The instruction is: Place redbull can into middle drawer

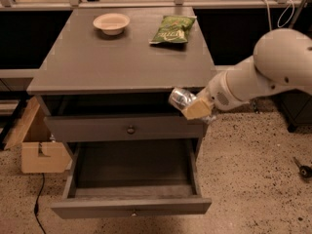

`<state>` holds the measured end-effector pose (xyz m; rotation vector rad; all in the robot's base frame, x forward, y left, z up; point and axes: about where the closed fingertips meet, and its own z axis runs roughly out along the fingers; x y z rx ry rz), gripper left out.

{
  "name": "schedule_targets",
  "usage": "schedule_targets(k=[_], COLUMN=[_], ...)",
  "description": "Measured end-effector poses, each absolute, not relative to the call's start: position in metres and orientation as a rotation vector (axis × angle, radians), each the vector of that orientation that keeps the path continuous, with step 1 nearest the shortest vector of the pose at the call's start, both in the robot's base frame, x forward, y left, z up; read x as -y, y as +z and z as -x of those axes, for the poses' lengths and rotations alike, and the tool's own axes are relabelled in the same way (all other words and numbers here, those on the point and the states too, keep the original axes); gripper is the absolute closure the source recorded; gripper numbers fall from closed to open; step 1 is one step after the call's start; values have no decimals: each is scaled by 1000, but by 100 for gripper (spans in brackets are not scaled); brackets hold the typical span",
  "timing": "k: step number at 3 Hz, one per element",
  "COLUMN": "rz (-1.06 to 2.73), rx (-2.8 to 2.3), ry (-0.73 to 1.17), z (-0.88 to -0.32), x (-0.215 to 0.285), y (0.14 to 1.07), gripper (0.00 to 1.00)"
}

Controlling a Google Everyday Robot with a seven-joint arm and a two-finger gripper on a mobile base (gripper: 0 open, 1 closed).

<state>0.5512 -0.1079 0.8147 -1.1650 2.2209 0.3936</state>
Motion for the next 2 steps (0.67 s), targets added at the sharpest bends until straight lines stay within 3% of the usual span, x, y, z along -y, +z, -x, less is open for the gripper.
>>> schedule_targets(k=[2], rz=[1079], rx=[-2377], ry=[685], z=[-497], x=[75], y=[691], gripper=[100])
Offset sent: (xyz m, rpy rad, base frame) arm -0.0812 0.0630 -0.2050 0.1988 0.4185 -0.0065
